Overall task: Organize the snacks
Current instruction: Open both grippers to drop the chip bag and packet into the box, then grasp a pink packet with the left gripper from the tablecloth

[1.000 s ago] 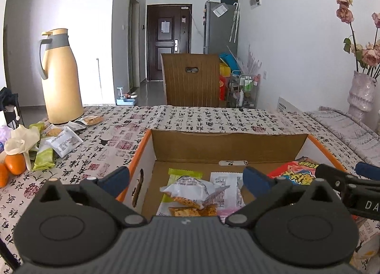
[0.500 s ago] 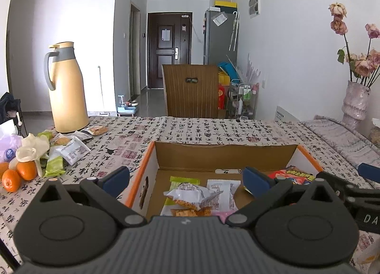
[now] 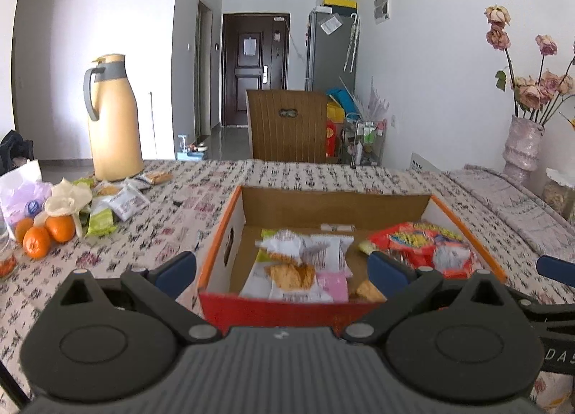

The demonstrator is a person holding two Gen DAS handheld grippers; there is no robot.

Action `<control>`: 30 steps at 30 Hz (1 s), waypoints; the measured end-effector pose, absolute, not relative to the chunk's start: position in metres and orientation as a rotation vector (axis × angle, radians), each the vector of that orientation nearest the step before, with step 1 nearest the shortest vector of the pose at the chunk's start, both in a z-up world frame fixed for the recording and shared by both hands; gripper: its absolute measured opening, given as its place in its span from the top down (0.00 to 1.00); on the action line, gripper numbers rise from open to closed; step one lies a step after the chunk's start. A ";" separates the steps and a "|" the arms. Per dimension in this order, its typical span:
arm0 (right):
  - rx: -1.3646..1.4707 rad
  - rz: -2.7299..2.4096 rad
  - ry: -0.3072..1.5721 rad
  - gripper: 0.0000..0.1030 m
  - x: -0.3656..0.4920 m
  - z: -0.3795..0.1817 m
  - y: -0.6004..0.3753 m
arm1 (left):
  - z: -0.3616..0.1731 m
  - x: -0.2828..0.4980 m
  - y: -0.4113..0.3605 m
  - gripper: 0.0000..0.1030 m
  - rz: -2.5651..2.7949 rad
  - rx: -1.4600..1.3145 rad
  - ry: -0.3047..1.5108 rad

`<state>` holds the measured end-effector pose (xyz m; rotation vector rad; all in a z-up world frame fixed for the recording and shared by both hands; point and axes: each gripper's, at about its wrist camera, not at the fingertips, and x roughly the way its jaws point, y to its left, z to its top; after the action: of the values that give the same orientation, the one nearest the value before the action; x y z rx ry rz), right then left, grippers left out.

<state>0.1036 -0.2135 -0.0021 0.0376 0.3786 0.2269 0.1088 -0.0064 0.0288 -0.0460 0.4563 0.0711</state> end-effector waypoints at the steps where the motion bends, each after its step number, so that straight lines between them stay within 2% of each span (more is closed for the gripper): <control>1: 0.037 0.225 0.385 0.00 0.099 -0.004 -0.214 | 0.026 0.105 -0.006 0.00 0.069 -0.047 0.466; 20: 0.063 0.163 0.496 0.00 0.042 -0.044 -0.238 | -0.033 0.058 -0.024 0.00 0.050 -0.050 0.740; 30: 0.071 0.147 0.516 0.00 0.021 -0.051 -0.243 | -0.046 0.041 -0.043 0.00 0.027 -0.013 0.786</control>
<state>0.0208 -0.2426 -0.0510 0.0711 0.5155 0.1475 0.0413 -0.0427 -0.0457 -0.0129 0.7856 0.0267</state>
